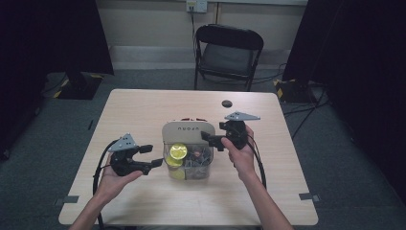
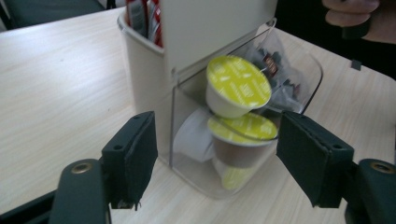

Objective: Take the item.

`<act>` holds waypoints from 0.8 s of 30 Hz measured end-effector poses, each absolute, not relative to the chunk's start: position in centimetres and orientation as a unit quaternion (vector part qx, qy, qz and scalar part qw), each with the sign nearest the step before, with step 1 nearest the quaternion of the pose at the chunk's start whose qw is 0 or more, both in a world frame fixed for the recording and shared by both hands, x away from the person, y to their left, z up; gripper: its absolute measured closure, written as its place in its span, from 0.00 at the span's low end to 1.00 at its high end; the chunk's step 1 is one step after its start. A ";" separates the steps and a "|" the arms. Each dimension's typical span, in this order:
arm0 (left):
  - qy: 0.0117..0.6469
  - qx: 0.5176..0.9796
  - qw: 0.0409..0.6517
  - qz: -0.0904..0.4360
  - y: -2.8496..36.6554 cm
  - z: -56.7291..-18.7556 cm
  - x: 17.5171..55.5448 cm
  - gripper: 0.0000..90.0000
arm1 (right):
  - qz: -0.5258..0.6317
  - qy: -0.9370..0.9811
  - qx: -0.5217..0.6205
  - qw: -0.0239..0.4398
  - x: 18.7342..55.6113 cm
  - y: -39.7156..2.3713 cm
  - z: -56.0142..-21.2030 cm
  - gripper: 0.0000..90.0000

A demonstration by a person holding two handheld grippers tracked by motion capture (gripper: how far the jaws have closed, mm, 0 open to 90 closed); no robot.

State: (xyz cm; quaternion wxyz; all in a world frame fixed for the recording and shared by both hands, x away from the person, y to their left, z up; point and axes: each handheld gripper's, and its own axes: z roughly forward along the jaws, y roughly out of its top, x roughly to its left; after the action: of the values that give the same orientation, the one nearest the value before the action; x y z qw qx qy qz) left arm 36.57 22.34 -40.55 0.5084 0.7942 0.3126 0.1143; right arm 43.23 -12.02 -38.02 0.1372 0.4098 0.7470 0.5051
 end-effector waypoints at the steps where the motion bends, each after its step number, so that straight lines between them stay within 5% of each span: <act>1: 0.311 0.792 0.512 0.117 22.2 -40.4 36.7 0.34 | 0.505 0.747 0.410 0.137 43.2 -12.0 -38.0 0.14; 24: 0.287 0.803 0.513 0.095 18.0 -39.7 39.1 0.38 | 0.506 0.748 0.408 0.133 43.3 -12.0 -38.2 0.13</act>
State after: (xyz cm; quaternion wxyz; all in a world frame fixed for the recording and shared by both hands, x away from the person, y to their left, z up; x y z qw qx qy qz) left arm 39.11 18.02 -39.74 0.5130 0.8034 0.2868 0.0954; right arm 43.33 -12.01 -38.20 0.1329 0.4084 0.7480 0.5060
